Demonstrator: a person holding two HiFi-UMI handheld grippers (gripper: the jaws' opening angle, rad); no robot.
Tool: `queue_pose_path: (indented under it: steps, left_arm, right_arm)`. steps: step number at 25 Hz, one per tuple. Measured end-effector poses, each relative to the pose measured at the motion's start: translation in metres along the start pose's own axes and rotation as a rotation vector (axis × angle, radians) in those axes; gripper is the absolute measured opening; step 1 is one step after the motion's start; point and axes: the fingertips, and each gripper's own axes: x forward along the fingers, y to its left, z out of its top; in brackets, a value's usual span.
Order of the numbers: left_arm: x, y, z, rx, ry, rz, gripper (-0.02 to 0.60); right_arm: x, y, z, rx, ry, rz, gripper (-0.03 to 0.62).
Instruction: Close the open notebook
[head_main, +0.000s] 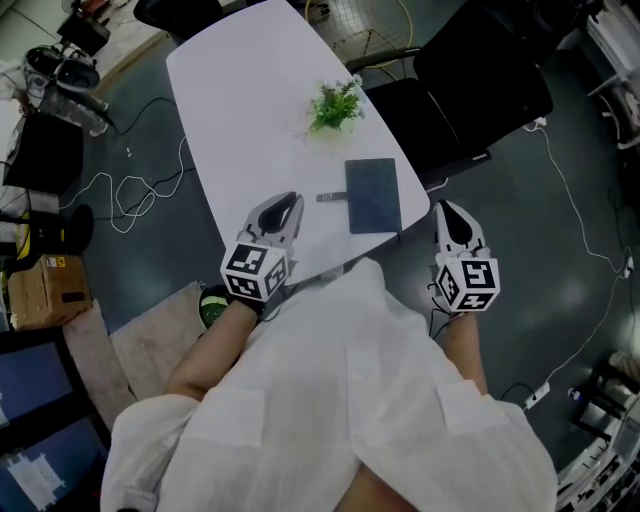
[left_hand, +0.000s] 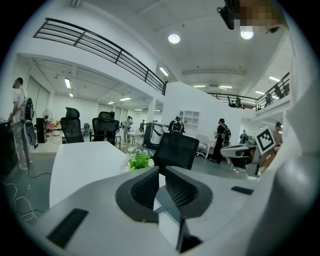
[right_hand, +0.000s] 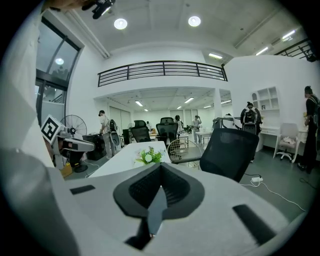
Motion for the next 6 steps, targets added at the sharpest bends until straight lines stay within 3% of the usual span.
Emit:
queue_pose_path:
  steps: [6]
  left_arm:
    - [-0.0002,-0.0054,-0.0020,-0.001,-0.002,0.006,0.034]
  right_arm:
    - [-0.0045,-0.0019,-0.0040,-0.006,0.004,0.011,0.000]
